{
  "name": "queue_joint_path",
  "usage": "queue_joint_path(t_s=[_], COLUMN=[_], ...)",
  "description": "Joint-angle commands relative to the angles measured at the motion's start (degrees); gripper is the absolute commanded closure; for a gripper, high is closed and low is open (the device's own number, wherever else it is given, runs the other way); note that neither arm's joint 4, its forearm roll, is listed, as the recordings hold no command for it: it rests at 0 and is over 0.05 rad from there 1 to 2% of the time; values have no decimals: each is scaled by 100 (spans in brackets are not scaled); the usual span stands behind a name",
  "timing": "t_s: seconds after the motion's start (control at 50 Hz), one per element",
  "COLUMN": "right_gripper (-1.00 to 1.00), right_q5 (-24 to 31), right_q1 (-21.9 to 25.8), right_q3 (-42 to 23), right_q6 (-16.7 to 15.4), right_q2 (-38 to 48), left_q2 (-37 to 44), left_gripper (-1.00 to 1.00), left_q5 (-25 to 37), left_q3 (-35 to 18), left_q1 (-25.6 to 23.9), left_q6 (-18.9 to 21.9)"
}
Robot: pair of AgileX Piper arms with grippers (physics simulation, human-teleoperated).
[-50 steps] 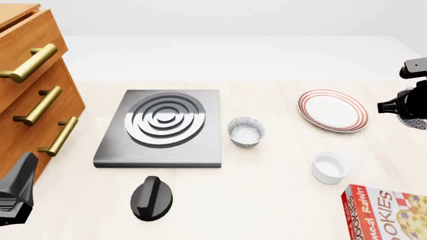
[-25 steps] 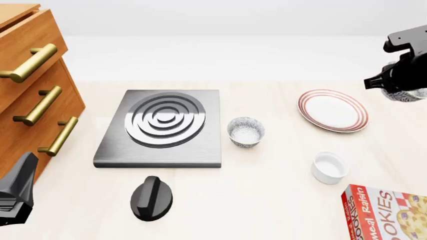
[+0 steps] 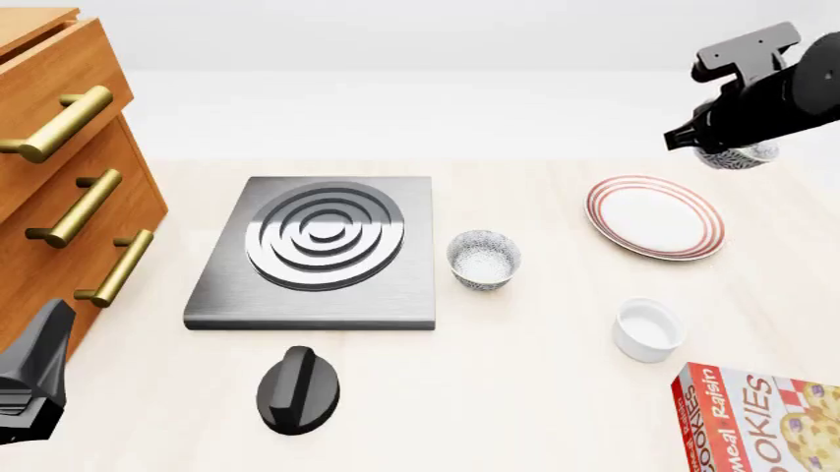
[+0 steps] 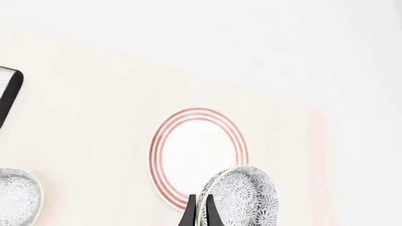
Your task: Pick the akita bowl next to the plate and place it on the plate.
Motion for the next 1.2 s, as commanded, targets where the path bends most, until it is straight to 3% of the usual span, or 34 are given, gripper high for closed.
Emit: queue_joint_path(t_s=[0.02,0.36,1.2], right_gripper=[100,100,100], right_q5=[-60,-17,-133], right_q1=[216,388,159], right_q3=[-430,-1071,-1849], right_q6=[50,55,31], right_q2=[544,1236,2468], left_q2=[0,0,0], left_gripper=[-100,-100,-100], left_q5=[0,0,0], left_q3=[0,0,0], left_q1=[0,0,0], left_q6=[0,0,0])
